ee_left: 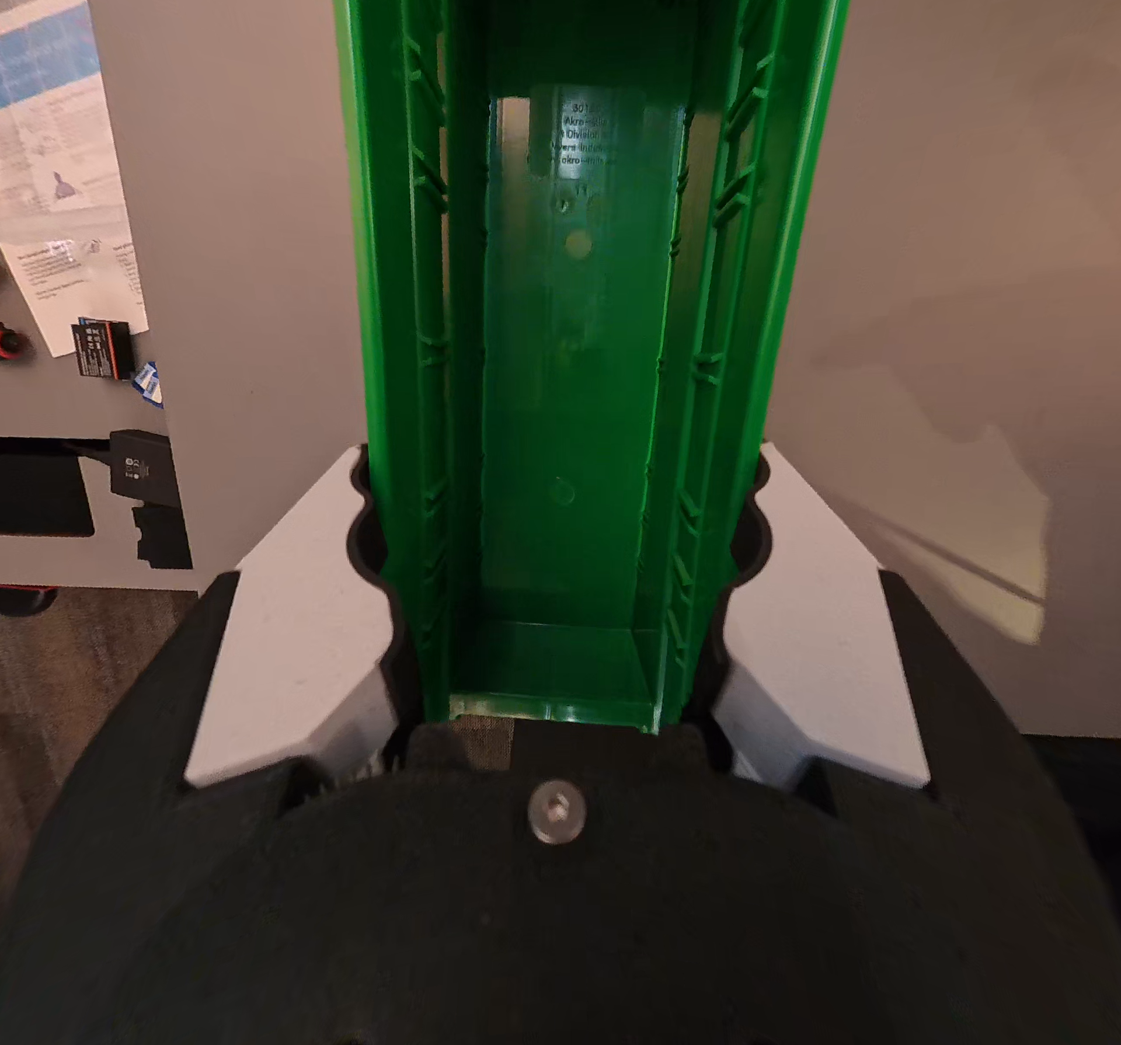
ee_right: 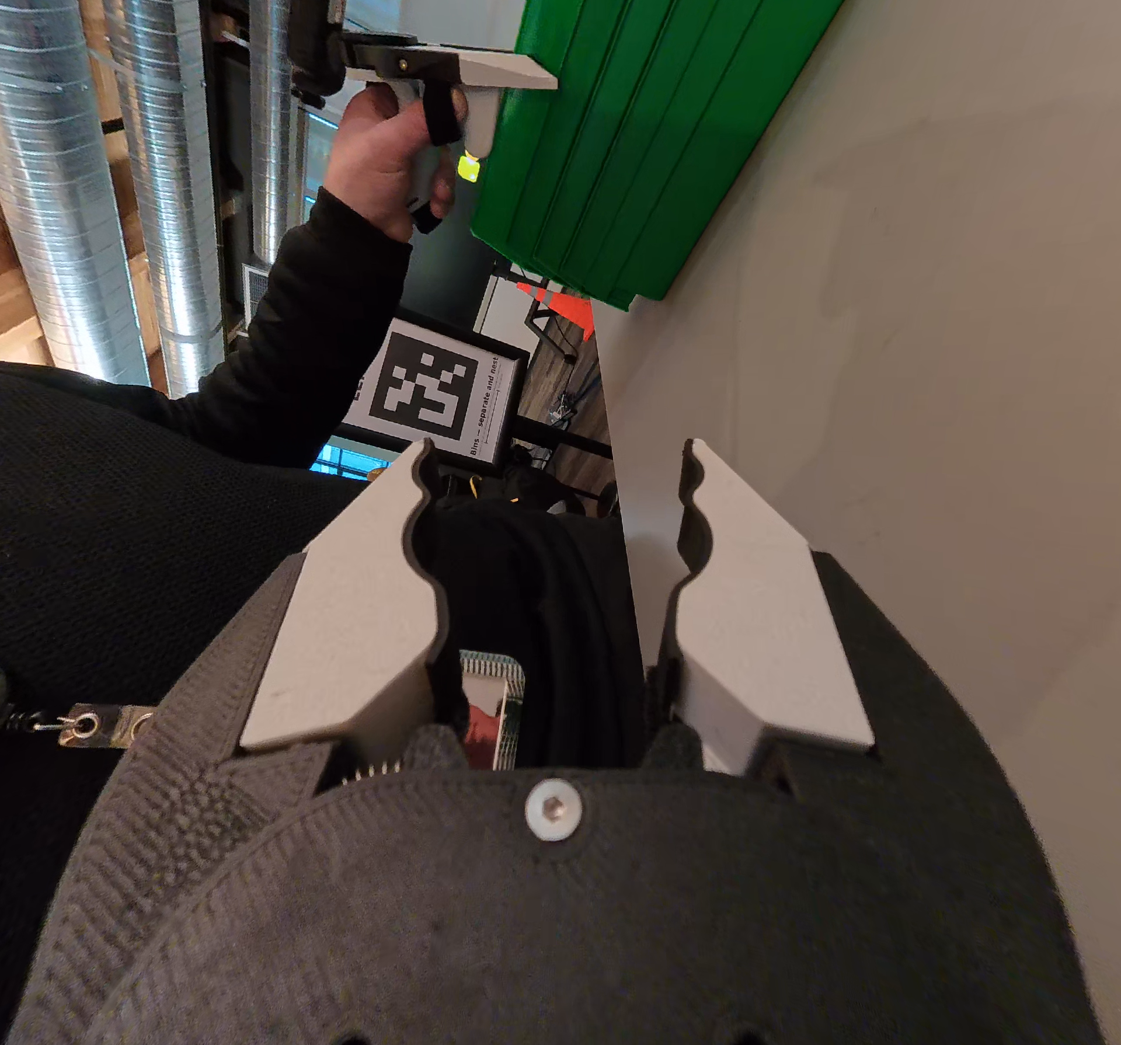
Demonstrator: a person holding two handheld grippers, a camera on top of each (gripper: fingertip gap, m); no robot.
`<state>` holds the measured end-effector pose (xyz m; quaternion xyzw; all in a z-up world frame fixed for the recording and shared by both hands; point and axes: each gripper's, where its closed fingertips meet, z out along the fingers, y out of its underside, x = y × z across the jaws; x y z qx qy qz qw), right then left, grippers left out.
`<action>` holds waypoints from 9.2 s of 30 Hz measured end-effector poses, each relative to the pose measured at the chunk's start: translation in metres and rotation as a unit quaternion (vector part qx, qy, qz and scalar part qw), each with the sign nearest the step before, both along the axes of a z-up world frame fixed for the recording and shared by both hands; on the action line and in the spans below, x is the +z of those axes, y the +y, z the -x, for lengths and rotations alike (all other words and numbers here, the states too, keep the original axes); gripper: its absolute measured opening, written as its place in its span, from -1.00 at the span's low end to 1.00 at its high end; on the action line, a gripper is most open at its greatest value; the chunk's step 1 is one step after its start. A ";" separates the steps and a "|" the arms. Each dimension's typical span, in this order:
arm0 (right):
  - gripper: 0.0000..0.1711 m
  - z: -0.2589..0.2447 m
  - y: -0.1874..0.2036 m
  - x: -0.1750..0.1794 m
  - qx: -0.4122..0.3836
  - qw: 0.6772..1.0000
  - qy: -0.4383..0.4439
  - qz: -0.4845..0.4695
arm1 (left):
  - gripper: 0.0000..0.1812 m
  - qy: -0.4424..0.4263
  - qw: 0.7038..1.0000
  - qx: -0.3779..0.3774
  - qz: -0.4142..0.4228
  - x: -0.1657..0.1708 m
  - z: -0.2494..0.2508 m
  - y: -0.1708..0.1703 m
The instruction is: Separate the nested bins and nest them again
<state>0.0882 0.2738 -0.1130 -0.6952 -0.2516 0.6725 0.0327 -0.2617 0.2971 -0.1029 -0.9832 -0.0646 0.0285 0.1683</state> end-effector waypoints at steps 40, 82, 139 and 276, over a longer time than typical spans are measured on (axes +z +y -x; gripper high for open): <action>-0.51 -0.045 0.046 -0.129 -0.025 0.833 -0.346 -0.432 | 0.64 -0.104 0.946 -0.307 0.011 -0.121 -0.260 0.001; 0.45 -0.020 0.038 -0.137 -0.067 0.815 -0.341 -0.464 | 0.73 -0.008 0.999 -0.038 0.031 0.011 0.004 0.025; 0.38 -0.023 0.041 -0.136 -0.060 0.817 -0.328 -0.470 | 0.31 -0.067 0.990 -0.120 -0.025 -0.077 -0.190 0.051; -0.29 -0.074 0.106 -0.081 -0.161 0.910 -0.252 -0.287 | 0.27 -0.229 0.935 -0.253 -0.096 -0.008 -0.334 0.043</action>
